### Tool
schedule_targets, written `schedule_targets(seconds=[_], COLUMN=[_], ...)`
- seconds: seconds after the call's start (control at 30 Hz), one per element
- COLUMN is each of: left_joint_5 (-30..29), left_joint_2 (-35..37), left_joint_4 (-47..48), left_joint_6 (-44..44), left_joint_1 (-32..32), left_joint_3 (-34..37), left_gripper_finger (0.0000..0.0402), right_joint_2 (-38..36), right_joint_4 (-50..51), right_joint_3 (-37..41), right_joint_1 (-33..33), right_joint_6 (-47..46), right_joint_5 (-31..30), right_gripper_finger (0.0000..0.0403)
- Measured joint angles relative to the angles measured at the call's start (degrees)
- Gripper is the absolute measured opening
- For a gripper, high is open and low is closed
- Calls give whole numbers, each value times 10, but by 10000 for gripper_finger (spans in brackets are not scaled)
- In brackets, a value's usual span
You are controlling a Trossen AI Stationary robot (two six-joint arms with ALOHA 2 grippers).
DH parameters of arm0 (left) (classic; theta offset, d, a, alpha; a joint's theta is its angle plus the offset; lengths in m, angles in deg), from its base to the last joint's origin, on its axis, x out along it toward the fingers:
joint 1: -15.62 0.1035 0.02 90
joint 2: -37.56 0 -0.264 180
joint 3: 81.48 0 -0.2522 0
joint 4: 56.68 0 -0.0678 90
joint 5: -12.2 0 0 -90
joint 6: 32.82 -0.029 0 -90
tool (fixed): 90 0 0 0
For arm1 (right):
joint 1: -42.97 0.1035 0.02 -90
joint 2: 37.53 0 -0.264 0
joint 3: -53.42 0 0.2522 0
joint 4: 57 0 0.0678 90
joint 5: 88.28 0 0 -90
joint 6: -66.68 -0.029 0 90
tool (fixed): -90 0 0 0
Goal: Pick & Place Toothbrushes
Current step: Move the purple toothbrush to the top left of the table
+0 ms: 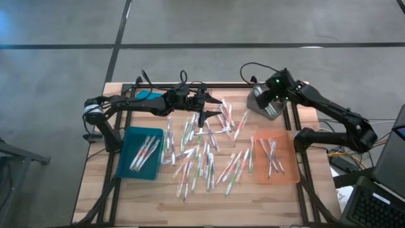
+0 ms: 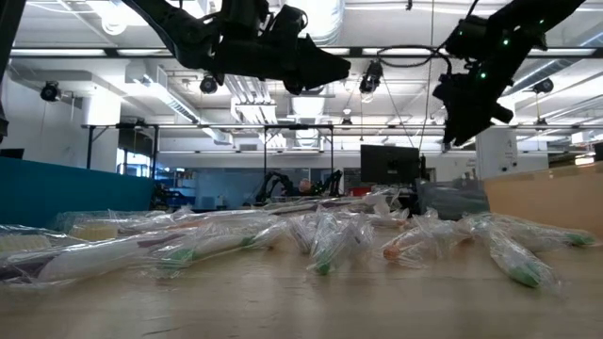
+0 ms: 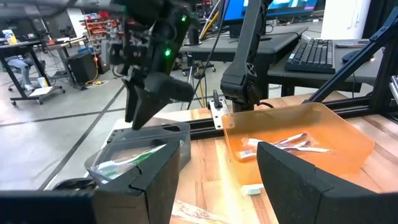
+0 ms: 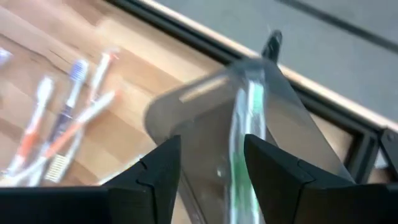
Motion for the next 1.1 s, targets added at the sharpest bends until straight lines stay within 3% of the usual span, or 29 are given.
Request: schedule_targets(seconds=[0.33,0.7,0.93,1.1], left_joint_5=[0,-2,-92,-104], left_joint_2=[0,0,0,0], left_joint_4=[0,29,113,196], left_joint_6=[21,50,60,28], left_joint_1=[0,0,0,0], left_joint_3=[0,0,0,0], left_gripper_finger=[218,218,218,218], right_joint_2=[-53,-62,-62,-60], right_joint_4=[-29,-64,-87,-94], right_joint_3=[0,0,0,0], right_joint_1=[58,132,172,189], right_joint_6=[0,8,18,35], right_joint_5=[0,-1,-2,-2], right_gripper_finger=[114,48,18,10])
